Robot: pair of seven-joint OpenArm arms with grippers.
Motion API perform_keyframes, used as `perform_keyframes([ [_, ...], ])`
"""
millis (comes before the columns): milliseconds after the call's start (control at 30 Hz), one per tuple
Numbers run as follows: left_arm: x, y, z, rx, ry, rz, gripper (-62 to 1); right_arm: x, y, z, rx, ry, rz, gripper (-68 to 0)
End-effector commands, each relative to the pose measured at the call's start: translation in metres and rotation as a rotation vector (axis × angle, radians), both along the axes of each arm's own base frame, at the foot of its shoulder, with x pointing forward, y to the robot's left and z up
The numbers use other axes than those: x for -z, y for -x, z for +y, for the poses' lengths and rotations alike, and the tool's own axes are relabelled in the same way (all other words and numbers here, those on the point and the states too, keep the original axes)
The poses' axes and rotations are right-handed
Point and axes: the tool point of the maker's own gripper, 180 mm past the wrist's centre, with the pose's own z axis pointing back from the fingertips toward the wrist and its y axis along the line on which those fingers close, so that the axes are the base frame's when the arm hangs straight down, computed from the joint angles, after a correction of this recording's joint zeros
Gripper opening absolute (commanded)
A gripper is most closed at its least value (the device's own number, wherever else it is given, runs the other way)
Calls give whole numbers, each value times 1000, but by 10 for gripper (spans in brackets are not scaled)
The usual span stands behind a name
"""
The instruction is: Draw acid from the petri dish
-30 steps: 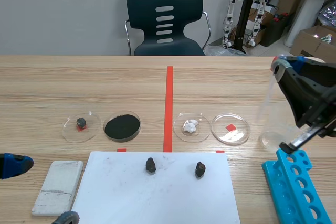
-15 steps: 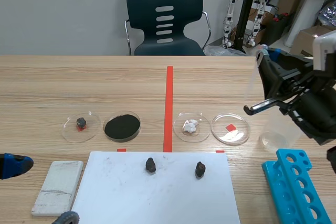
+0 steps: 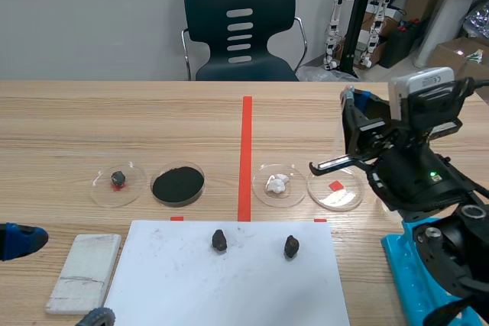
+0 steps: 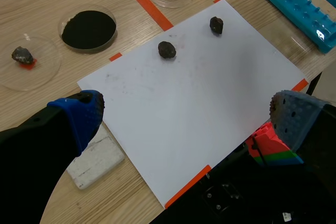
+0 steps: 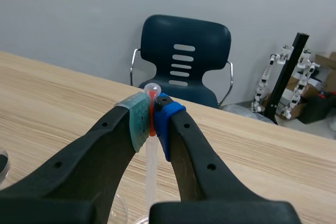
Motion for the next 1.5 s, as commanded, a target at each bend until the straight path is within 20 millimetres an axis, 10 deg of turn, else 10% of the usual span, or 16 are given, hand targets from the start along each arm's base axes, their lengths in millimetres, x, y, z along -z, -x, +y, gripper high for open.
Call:
perform_keyframes([
  [0, -8, -4, -2, -9, 22, -24, 14, -9, -5, -5, 15, -6, -33, -662],
  [1467, -8, -4, -2, -9, 22, -24, 14, 33, -6, -17, 29, -109, 31, -662],
])
